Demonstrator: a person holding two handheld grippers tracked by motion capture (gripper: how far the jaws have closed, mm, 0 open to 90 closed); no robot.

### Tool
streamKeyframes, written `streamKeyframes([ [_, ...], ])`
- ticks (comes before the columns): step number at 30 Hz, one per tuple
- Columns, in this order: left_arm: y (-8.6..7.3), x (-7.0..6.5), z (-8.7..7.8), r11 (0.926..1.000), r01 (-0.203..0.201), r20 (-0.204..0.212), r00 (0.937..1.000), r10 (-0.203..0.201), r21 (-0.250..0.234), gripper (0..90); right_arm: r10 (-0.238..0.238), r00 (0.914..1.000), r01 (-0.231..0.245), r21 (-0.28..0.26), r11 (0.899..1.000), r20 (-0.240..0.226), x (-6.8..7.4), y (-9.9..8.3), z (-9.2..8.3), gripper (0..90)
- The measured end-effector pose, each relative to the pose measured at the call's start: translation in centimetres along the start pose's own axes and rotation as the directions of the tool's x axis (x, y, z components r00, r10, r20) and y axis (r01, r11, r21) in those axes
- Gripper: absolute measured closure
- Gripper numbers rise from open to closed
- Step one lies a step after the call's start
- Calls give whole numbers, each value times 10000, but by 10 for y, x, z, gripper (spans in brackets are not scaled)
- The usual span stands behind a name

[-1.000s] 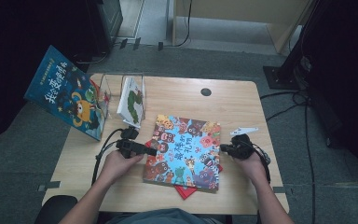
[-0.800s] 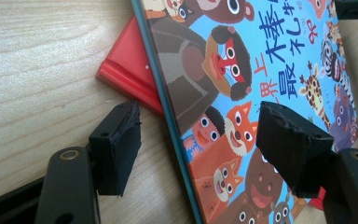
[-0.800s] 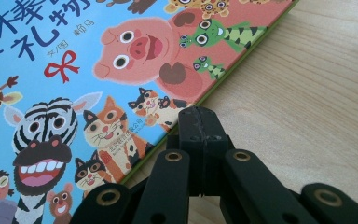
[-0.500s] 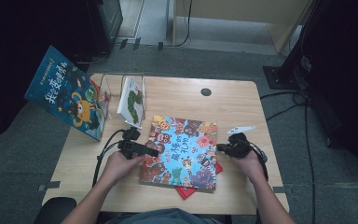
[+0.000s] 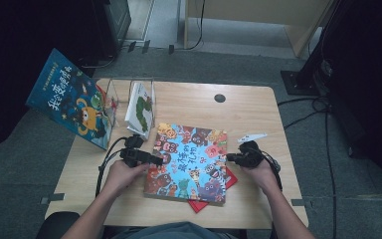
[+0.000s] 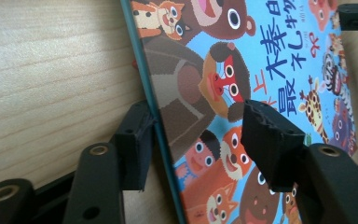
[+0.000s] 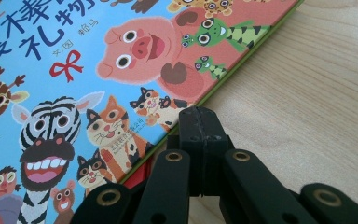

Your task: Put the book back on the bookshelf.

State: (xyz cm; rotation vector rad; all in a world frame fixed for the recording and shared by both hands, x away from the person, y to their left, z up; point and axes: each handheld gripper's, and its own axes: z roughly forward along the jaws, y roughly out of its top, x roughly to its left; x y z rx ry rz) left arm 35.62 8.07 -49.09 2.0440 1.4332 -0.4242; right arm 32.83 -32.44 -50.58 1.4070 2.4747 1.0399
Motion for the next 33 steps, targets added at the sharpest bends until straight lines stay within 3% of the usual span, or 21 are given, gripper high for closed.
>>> streamKeyframes([
  [3, 3, -3, -16, 9996, 140, 658, 9978, -124, -242, 527, 89, 9999, -89, 83, 9999, -84, 0, 0, 1, 900],
  [6, 7, -11, -29, 9997, -46, 840, 9964, 66, -244, 567, 10, 9996, -10, 5, 10000, -289, 1, 0, 1, 900],
  [9, 11, -20, -37, 9999, -159, 1627, 9866, 161, -26, 573, -118, 9991, 117, -39, 9999, -410, 6, 2, 4, 900],
  [12, 16, -28, -47, 9995, -288, 1895, 9814, 305, -117, 593, -282, 9979, 279, -55, 9996, -580, 10, 3, 6, 900],
  [15, 24, -35, -55, 9989, -459, 1813, 9825, 436, 83, 622, -653, 9966, 652, -32, 9979, -509, 16, 5, 8, 900],
  [18, 32, -40, -59, 9973, -600, 1471, 9877, 532, 421, 630, -589, 9965, 587, -54, 9983, -596, 17, 5, 8, 900],
  [23, 45, -42, -63, 9954, -637, 1192, 9914, 549, 714, 635, -644, 9962, 633, -202, 9978, -583, 19, 7, 10, 900],
  [33, 56, -46, -68, 9931, -811, 1076, 9916, 717, 849, 644, -860, 9951, 845, -330, 9959, -478, 25, 9, 13, 900],
])
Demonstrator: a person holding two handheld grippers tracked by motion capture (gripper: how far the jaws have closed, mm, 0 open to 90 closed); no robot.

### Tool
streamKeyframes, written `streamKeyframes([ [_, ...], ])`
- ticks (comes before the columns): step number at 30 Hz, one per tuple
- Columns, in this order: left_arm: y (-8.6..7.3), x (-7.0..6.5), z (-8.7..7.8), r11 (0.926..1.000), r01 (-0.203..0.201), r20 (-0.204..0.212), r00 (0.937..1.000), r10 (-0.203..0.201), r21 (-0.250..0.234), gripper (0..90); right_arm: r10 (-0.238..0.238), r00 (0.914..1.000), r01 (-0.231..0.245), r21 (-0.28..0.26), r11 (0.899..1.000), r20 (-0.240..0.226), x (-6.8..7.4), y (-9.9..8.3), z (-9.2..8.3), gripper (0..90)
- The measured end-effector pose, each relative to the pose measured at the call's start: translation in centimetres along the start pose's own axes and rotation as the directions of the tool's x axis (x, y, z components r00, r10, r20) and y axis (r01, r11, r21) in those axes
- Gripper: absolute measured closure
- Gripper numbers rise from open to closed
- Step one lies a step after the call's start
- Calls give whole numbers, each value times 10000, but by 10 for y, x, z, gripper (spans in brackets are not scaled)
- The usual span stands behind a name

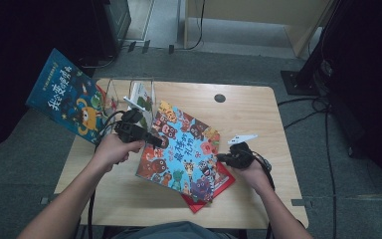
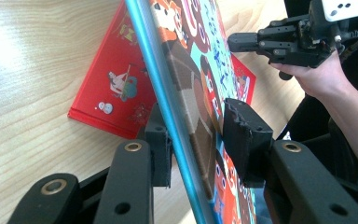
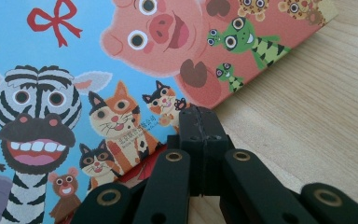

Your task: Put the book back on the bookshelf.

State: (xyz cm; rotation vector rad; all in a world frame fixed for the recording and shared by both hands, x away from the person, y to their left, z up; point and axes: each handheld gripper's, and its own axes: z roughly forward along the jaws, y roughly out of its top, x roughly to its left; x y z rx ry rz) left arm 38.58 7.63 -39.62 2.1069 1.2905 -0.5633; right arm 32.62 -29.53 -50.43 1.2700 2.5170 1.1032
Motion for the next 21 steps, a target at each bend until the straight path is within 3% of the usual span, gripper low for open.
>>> streamKeyframes([
  [5, 3, 2, 4, 9998, 104, 116, 9999, -106, 186, 644, -28, 10000, 28, -38, 10000, -37, -1, 0, 0, 900],
  [10, 9, -2, 16, 9987, -45, 359, 9994, 27, 501, 650, -202, 9998, 202, -44, 9998, 31, 0, 0, 0, 900],
  [12, 12, -2, 14, 9990, -86, 662, 9978, 57, 445, 677, -239, 9997, 239, -45, 9997, 40, 0, 0, 0, 900],
  [16, 19, -3, 10, 9987, 2, 1512, 9885, -78, 505, 747, -461, 9989, 460, 15, 9989, 79, 1, 0, 0, 894],
  [18, 23, -8, 6, 9981, -164, 1390, 9903, 81, 585, 767, -743, 9972, 743, 119, 9972, 60, 1, 2, -2, 811],
  [19, 24, -12, 4, 9974, -269, 1291, 9915, 181, 665, 767, -609, 9981, 610, 120, 9981, -113, 0, 2, -3, 805],
  [21, 27, -16, -1, 9958, -443, 1122, 9931, 351, 802, 770, -591, 9982, 591, -47, 9982, 65, -2, 2, -8, 805],
])
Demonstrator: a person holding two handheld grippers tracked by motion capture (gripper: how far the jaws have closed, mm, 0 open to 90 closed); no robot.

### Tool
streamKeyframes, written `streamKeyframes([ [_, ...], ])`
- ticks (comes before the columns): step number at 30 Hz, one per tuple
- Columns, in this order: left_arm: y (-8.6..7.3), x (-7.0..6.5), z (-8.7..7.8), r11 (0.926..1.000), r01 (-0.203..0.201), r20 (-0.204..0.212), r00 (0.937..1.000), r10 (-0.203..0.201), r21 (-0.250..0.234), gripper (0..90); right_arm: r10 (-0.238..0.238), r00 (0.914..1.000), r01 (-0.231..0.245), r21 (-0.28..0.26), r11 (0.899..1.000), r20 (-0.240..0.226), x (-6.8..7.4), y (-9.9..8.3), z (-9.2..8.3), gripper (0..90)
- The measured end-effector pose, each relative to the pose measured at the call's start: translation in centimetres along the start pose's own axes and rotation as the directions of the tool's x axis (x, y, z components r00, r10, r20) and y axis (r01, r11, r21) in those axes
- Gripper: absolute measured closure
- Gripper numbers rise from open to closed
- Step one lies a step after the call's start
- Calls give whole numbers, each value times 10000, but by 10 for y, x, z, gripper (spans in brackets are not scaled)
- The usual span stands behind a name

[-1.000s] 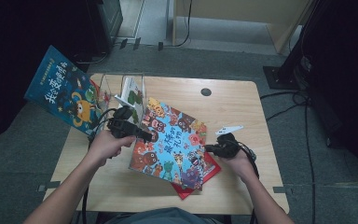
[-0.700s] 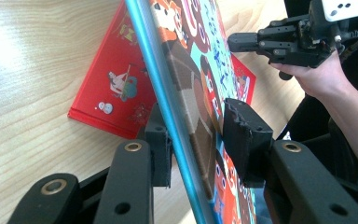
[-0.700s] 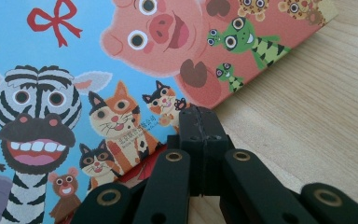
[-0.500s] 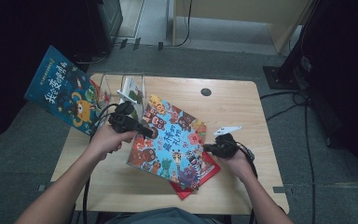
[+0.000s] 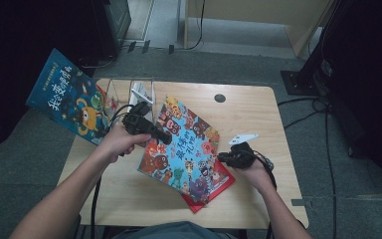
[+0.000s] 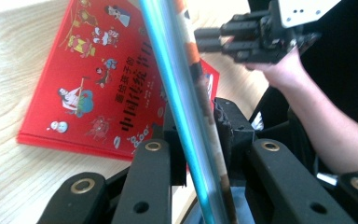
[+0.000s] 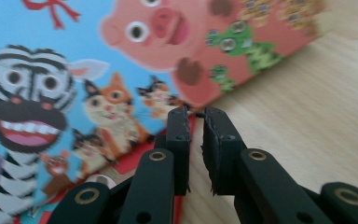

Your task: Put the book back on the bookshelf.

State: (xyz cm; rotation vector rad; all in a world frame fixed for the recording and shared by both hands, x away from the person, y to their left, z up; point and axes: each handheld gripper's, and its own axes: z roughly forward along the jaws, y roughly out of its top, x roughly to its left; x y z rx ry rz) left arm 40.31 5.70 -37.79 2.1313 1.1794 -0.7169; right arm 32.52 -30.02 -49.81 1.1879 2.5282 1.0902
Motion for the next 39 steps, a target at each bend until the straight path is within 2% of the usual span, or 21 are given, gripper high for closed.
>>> streamKeyframes([
  [4, 2, -6, -10, 9997, -21, -226, 9997, 26, 242, 784, 463, 9987, -454, -435, 9980, 210, -9, -2, -9, 764],
  [7, 0, -5, -19, 9993, 124, -41, 9999, -122, 344, 813, 775, 9964, -753, -641, 9951, 332, -13, -2, -12, 713],
  [8, -1, -6, -23, 9996, 35, 41, 10000, -36, 265, 819, 773, 9965, -749, -661, 9950, 331, -13, -2, -12, 689],
  [9, -3, -9, -26, 9992, -188, -105, 9998, 192, 355, 819, 674, 9971, -650, -670, 9956, 343, -13, -2, -11, 643],
  [11, -5, -14, -29, 9988, -181, -492, 9986, 203, 454, 820, 325, 9983, -290, -707, 9971, 478, -11, -1, -9, 576],
  [12, -7, -15, -32, 9982, -209, -551, 9982, 240, 557, 819, 154, 9985, -116, -720, 9973, 521, -10, -1, -7, 567],
  [16, -15, -22, -47, 9983, -496, -1041, 9932, 525, 305, 819, -49, 9990, 76, -589, 9982, 455, -5, 2, -3, 542],
  [20, -24, -25, -67, 9987, -502, -1403, 9889, 494, -25, 820, -234, 9990, 251, -480, 9985, 368, -2, 5, 2, 533],
  [25, -36, -22, -93, 9985, -324, -1379, 9901, 261, -432, 820, -370, 9991, 377, -346, 9987, 217, 2, 11, 9, 531],
  [31, -52, -20, -115, 9967, -189, -1358, 9907, 81, -784, 819, -534, 9985, 536, -182, 9984, 84, 3, 18, 17, 526],
  [39, -77, -16, -135, 9948, 33, -1729, 9847, -209, -1015, 820, -612, 9981, 611, -46, 9981, -36, 4, 25, 26, 516],
])
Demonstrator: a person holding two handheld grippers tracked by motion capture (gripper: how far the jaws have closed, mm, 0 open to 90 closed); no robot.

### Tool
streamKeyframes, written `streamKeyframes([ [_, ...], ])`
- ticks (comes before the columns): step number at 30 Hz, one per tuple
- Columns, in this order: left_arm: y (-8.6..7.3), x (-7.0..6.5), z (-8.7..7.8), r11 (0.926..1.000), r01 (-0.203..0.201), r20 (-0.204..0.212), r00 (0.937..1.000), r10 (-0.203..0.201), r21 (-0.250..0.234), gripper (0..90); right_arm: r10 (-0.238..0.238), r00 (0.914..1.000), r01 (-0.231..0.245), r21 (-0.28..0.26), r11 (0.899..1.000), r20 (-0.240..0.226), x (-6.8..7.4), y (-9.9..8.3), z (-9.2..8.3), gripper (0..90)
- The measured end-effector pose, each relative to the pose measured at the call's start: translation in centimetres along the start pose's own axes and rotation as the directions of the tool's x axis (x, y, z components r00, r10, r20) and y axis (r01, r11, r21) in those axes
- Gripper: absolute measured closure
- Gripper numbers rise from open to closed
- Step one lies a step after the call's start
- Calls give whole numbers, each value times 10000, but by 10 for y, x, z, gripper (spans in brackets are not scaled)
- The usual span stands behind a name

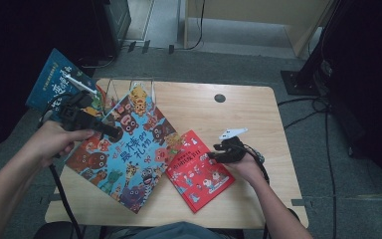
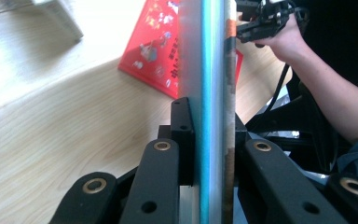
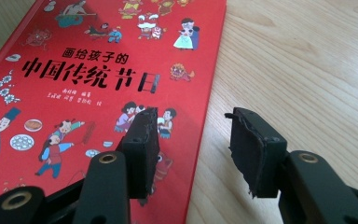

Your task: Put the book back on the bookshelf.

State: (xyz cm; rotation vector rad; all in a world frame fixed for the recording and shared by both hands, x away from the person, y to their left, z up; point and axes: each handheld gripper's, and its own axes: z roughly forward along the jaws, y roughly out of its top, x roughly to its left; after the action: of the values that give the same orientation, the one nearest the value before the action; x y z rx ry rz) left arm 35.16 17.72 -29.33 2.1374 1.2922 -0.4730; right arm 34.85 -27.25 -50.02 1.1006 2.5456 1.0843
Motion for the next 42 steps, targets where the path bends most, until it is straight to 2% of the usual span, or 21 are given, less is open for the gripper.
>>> streamKeyframes([
  [11, -36, 14, -32, 9953, 644, -311, 9973, -668, -720, 819, -380, 9991, 385, 282, 9989, -200, 1, 8, 13, 508],
  [14, -45, 18, -41, 9917, 849, -334, 9955, -884, -967, 819, -322, 9991, 330, 269, 9991, -286, 1, 10, 15, 505],
  [24, -70, 35, -63, 9814, 1373, -537, 9879, -1455, -1343, 819, -252, 9990, 261, 248, 9994, -375, -1, 11, 17, 494],
  [32, -82, 50, -77, 9676, 1856, -554, 9787, -1975, -1714, 818, -234, 9990, 243, 249, 9994, -374, -2, 11, 17, 488],
  [41, -89, 67, -94, 9497, 2305, -867, 9635, -2532, -2119, 818, -255, 9989, 265, 233, 9994, -402, -2, 11, 18, 484],
  [42, -90, 69, -96, 9449, 2411, -876, 9601, -2655, -2213, 818, -240, 9989, 249, 227, 9994, -411, -3, 11, 18, 483],
])
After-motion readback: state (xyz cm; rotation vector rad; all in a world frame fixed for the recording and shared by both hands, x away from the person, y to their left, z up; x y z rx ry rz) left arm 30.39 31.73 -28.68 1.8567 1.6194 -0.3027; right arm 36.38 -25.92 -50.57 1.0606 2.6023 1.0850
